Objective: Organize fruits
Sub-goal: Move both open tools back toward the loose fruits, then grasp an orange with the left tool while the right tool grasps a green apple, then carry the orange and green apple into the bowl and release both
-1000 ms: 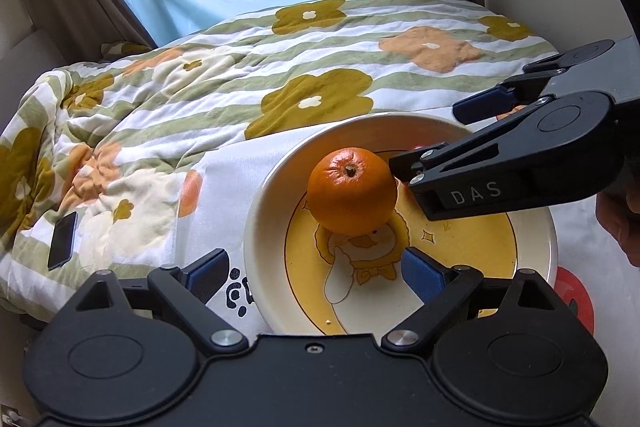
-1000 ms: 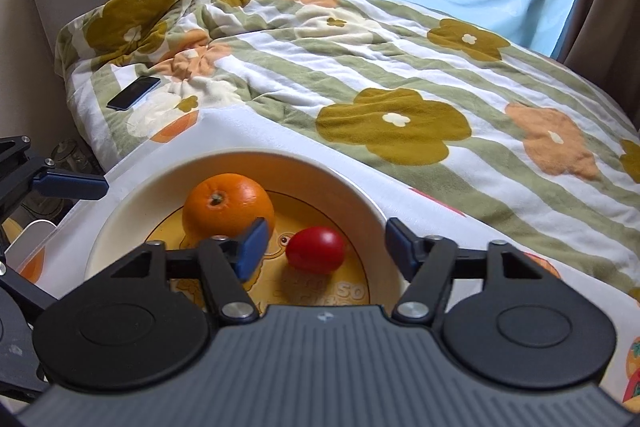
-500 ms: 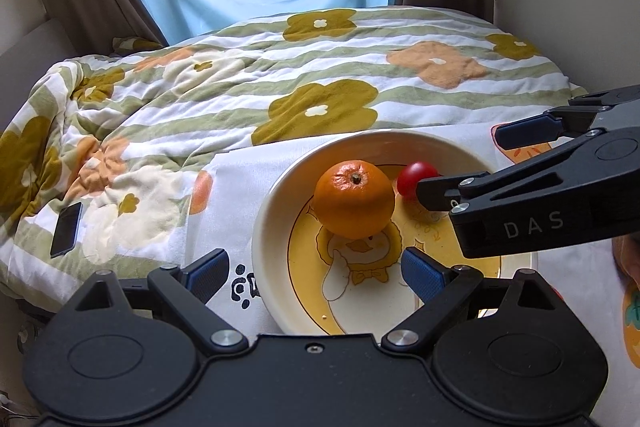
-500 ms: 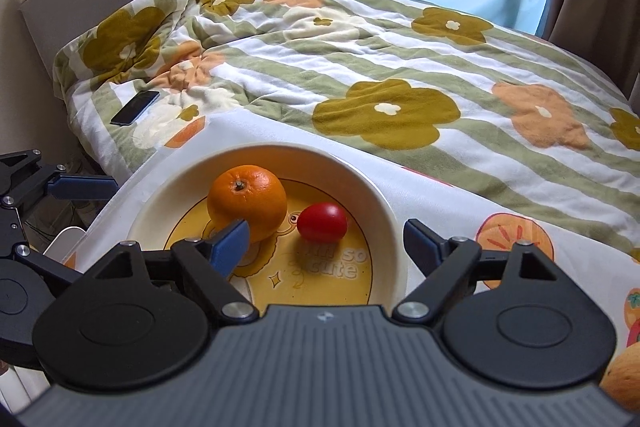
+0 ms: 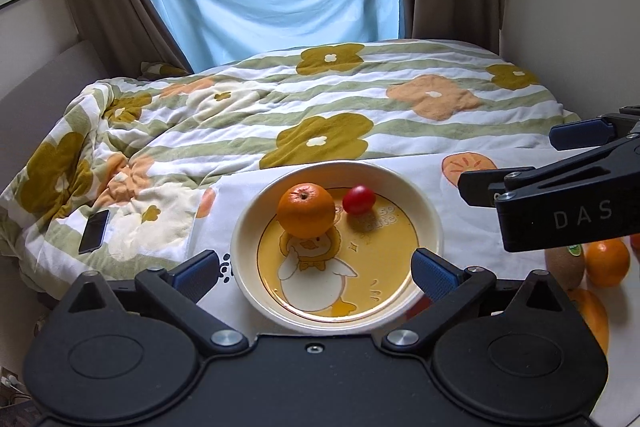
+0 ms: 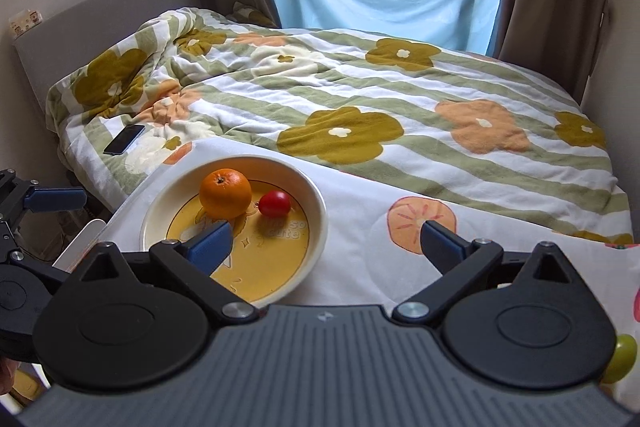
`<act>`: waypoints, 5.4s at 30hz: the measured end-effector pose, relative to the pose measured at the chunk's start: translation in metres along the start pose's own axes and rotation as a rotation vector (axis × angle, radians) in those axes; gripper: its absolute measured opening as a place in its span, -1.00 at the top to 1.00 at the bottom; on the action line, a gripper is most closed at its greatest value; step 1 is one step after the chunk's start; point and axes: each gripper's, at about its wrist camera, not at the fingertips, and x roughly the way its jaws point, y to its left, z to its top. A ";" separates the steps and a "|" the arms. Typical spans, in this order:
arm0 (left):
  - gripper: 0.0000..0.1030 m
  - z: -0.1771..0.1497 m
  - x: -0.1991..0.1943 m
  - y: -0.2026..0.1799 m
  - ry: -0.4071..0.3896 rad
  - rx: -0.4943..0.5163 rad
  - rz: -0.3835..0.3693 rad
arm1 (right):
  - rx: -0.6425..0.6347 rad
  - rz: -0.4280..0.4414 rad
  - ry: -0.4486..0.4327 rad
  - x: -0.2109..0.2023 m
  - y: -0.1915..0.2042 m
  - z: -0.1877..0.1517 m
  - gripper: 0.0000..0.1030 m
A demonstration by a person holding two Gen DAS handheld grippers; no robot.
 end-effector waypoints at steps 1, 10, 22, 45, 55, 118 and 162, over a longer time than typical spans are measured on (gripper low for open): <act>-1.00 -0.002 -0.008 -0.006 -0.007 -0.004 0.000 | 0.004 -0.003 -0.003 -0.008 -0.006 -0.003 -1.00; -1.00 -0.017 -0.056 -0.062 -0.046 -0.016 -0.019 | 0.039 -0.051 -0.016 -0.081 -0.061 -0.042 -1.00; -1.00 -0.044 -0.067 -0.152 -0.062 0.045 -0.110 | 0.128 -0.164 0.010 -0.127 -0.145 -0.115 -1.00; -0.82 -0.057 0.005 -0.273 -0.118 0.362 -0.195 | 0.346 -0.216 0.039 -0.103 -0.212 -0.189 -1.00; -0.69 -0.052 0.024 -0.283 -0.108 0.418 -0.205 | 0.376 -0.209 0.053 -0.090 -0.216 -0.190 -1.00; -0.26 -0.041 -0.066 -0.212 -0.111 0.127 -0.107 | 0.210 -0.058 0.066 -0.112 -0.164 -0.125 -0.35; -0.26 -0.014 0.090 0.022 0.039 0.150 0.011 | 0.166 0.020 0.159 0.076 0.026 -0.003 -0.35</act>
